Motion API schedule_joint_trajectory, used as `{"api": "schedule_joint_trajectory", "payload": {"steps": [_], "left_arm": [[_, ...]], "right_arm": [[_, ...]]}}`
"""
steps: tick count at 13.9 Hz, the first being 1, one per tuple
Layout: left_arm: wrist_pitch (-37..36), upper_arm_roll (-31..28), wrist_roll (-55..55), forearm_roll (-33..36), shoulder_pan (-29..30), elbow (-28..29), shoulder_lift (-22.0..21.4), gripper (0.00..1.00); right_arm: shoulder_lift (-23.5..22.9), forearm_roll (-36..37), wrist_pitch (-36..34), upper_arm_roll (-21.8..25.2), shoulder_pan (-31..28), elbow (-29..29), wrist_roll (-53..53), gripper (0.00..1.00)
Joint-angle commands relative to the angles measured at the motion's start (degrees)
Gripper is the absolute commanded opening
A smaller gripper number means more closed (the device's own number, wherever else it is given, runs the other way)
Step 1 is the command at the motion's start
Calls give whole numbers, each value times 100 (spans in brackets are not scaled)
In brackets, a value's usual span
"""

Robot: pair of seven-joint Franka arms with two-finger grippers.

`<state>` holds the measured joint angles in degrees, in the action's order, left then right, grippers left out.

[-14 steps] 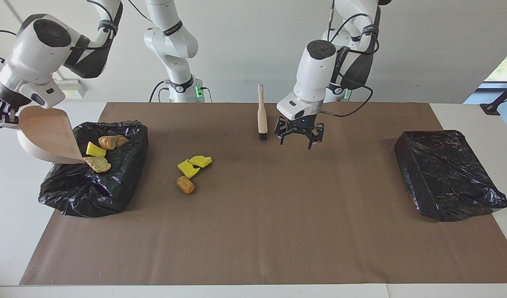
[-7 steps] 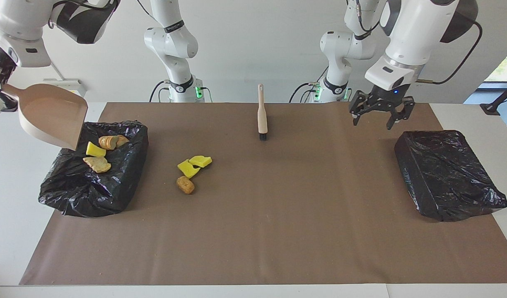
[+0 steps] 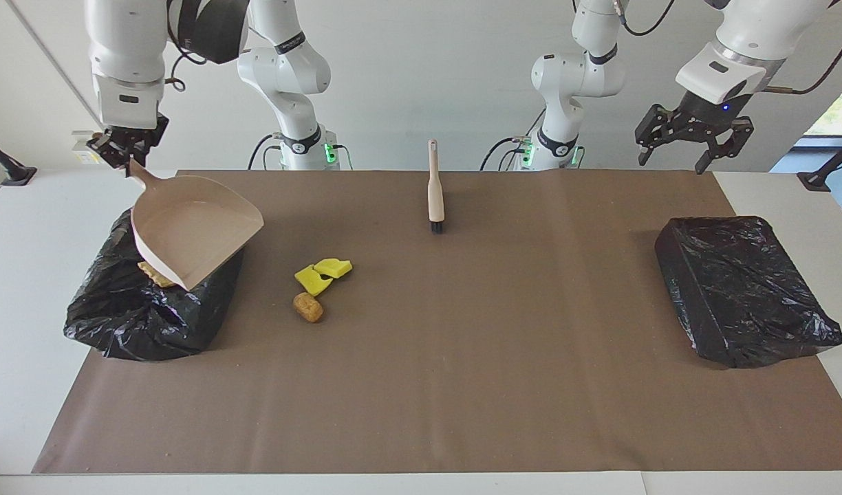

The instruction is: Sweep and dump trash in bin

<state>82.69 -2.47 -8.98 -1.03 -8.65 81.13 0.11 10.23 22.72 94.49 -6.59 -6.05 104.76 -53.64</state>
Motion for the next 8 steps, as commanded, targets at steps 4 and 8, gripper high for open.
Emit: {"api": "schedule_joint_trajectory", "payload": {"steps": [4,8], "left_arm": [[-393,80,-104,-91,206,-308,50,100],[-403,54,-122,-152,328,-255,-160,100]], "right_arm": [[-599,-1303,130,-18,1499,98,4057,0],[-1688,-2305,1359,-18,2247,-261,6940,0]]}}
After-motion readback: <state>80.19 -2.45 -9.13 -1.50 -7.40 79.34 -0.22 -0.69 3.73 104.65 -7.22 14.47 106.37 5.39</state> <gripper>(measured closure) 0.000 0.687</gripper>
